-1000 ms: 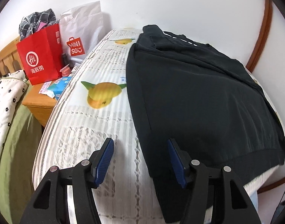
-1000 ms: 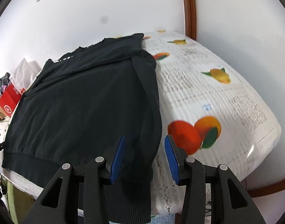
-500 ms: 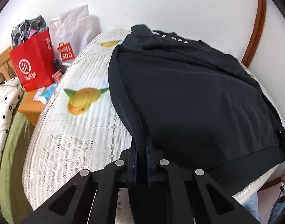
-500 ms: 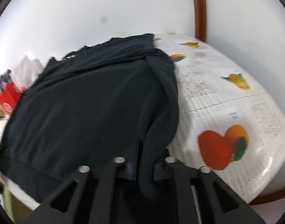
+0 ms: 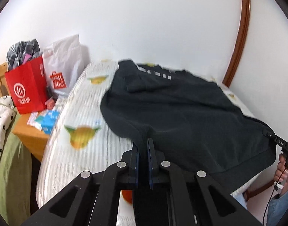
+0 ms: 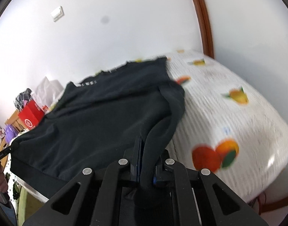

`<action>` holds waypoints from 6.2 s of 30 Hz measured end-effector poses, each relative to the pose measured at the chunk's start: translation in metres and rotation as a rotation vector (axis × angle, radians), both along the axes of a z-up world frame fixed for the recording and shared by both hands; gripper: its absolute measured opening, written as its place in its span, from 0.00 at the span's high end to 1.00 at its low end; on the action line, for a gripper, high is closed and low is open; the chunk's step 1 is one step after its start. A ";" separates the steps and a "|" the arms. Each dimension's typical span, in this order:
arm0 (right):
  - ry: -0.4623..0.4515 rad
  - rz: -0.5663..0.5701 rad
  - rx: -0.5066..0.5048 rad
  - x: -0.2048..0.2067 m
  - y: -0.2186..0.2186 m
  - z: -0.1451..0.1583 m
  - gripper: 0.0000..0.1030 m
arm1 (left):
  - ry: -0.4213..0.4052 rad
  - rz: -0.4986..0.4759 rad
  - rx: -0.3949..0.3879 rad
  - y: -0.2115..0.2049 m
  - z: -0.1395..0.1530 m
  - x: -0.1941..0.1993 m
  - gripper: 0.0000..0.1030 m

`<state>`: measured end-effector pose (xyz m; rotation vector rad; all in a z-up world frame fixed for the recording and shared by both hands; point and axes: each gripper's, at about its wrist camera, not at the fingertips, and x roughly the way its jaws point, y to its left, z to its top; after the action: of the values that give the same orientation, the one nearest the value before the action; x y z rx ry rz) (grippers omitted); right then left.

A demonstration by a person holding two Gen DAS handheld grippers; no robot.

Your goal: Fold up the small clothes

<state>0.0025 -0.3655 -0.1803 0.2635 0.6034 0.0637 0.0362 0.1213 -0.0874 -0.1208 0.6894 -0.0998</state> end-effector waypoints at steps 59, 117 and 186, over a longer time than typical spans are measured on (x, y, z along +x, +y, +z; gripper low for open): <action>0.102 -0.087 -0.133 0.223 -0.013 0.027 0.56 | 0.134 0.131 0.045 0.029 -0.033 0.208 0.48; 0.183 -0.118 -0.218 0.058 -0.016 -0.005 0.76 | 0.196 0.089 0.041 0.016 -0.057 0.028 0.76; 0.037 -0.059 0.067 0.240 -0.008 0.059 0.51 | 0.133 -0.071 -0.171 0.005 -0.008 0.228 0.37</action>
<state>0.2430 -0.3733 -0.1216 0.3473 0.6302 0.0225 0.2640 0.1263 -0.0950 -0.2689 0.8176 -0.2203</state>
